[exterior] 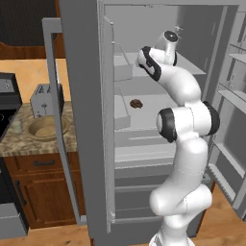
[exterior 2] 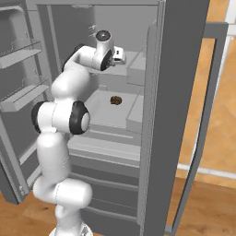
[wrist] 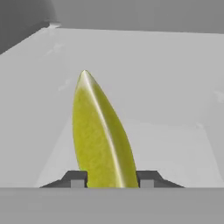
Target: Grab a lemon wedge from the fridge and one ice cube from the ice bowl, and put them in the glass of lemonade.
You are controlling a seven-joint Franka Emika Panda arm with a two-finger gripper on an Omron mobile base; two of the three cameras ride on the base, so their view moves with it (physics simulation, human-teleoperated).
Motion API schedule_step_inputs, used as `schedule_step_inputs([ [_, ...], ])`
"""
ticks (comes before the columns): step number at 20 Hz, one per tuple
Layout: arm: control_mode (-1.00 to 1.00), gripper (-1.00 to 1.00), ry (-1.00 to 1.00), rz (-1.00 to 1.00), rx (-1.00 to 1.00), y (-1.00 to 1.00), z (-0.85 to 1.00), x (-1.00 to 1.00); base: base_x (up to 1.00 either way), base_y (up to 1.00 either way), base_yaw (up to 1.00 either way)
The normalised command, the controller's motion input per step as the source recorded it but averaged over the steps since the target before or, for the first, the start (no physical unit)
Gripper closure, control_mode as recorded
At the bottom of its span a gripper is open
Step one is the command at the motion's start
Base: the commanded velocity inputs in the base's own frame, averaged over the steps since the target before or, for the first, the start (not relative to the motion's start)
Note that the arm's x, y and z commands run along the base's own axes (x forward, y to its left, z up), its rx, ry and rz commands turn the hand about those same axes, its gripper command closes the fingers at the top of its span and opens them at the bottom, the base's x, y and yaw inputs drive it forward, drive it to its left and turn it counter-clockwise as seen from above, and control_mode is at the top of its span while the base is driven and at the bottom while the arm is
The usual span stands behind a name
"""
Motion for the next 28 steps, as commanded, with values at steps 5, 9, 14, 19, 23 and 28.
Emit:
schedule_step_inputs([
  [5,-1.00,1.00,-0.12,0.03,-0.01,0.21,-0.02,-1.00,0.00,0.00,0.00],
  [9,-1.00,1.00,-0.26,0.00,0.00,-0.08,0.10,-1.00,0.00,0.00,0.00],
  [14,-1.00,1.00,-0.10,0.00,0.00,-0.22,0.30,-1.00,0.00,0.00,0.00],
  [19,-1.00,1.00,0.04,0.00,0.00,-0.08,0.42,-1.00,0.00,0.00,0.00],
  [23,-1.00,1.00,0.12,-0.01,-0.03,0.07,0.24,-1.00,0.00,0.00,0.00],
  [28,-1.00,1.00,0.26,-0.06,-0.09,0.05,-0.25,-1.00,0.00,0.00,0.00],
])
